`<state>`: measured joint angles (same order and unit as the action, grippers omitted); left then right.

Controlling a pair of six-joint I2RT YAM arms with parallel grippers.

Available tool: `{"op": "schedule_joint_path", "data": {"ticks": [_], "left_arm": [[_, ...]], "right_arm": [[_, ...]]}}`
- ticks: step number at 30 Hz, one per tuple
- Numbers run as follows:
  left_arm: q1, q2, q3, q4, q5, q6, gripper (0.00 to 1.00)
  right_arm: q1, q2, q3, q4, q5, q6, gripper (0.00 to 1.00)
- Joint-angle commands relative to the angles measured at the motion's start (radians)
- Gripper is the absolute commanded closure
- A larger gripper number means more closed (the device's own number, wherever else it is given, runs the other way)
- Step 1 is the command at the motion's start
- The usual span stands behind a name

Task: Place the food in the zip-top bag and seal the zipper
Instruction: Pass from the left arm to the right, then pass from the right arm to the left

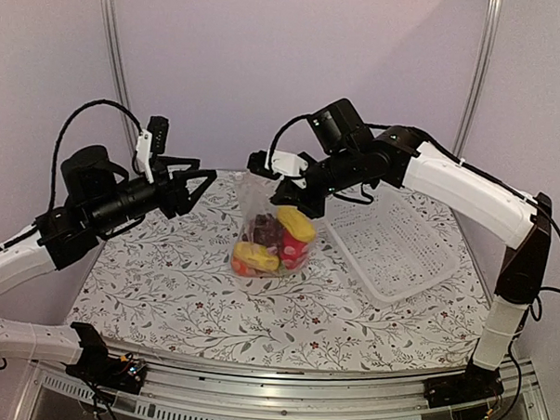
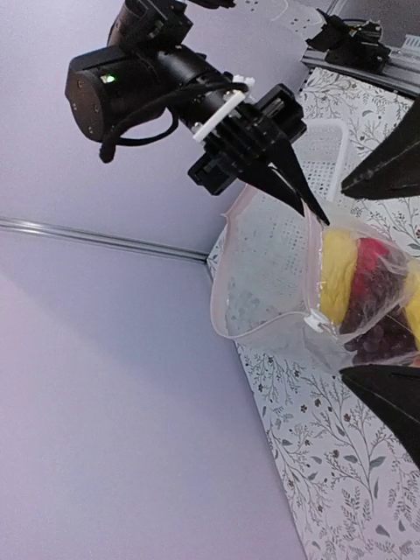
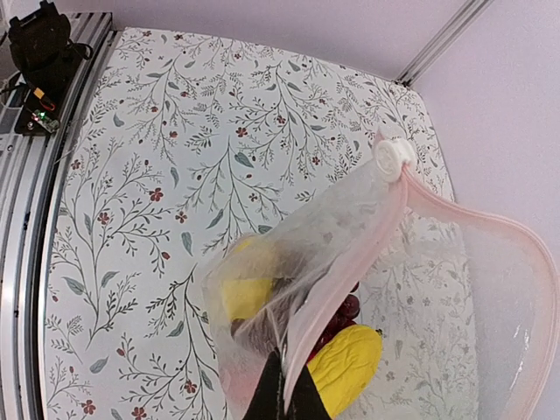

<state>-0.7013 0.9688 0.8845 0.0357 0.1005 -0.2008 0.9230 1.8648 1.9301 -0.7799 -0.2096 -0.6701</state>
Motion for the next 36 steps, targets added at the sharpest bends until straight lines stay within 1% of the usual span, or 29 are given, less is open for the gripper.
{"op": "schedule_joint_path", "data": {"ticks": [1, 7, 11, 14, 17, 22, 26, 29, 32, 36], "left_arm": [[0.017, -0.023, -0.204, 0.316, 0.069, 0.077, 0.36], [0.031, 0.045, -0.29, 0.442, 0.117, 0.086, 0.42], [0.058, 0.109, -0.313, 0.537, 0.12, 0.064, 0.43], [0.09, 0.161, -0.313, 0.606, 0.177, 0.046, 0.43], [0.121, 0.219, -0.295, 0.654, 0.24, 0.032, 0.45], [0.168, 0.313, -0.266, 0.742, 0.35, 0.004, 0.5], [0.183, 0.379, -0.241, 0.811, 0.403, 0.003, 0.54], [0.192, 0.439, -0.21, 0.858, 0.467, -0.01, 0.56], [0.195, 0.499, -0.169, 0.886, 0.534, -0.032, 0.57], [0.199, 0.562, -0.121, 0.907, 0.574, -0.058, 0.63]], "right_arm": [[-0.001, -0.079, -0.026, 0.063, -0.06, 0.019, 1.0], [-0.001, -0.108, -0.053, 0.065, -0.069, 0.02, 1.0], [-0.001, -0.105, -0.059, 0.062, -0.058, 0.012, 1.0], [-0.001, -0.097, -0.063, 0.059, -0.044, 0.005, 1.0], [-0.001, -0.083, -0.065, 0.06, -0.013, 0.003, 1.0], [-0.016, -0.058, -0.05, 0.067, 0.01, 0.005, 1.0], [-0.029, -0.042, -0.034, 0.066, 0.025, 0.007, 1.0], [-0.034, -0.031, -0.028, 0.067, 0.048, 0.006, 1.0], [-0.039, -0.022, -0.033, 0.066, 0.064, 0.001, 1.0], [-0.052, -0.012, -0.033, 0.067, 0.074, 0.011, 1.0]]}}
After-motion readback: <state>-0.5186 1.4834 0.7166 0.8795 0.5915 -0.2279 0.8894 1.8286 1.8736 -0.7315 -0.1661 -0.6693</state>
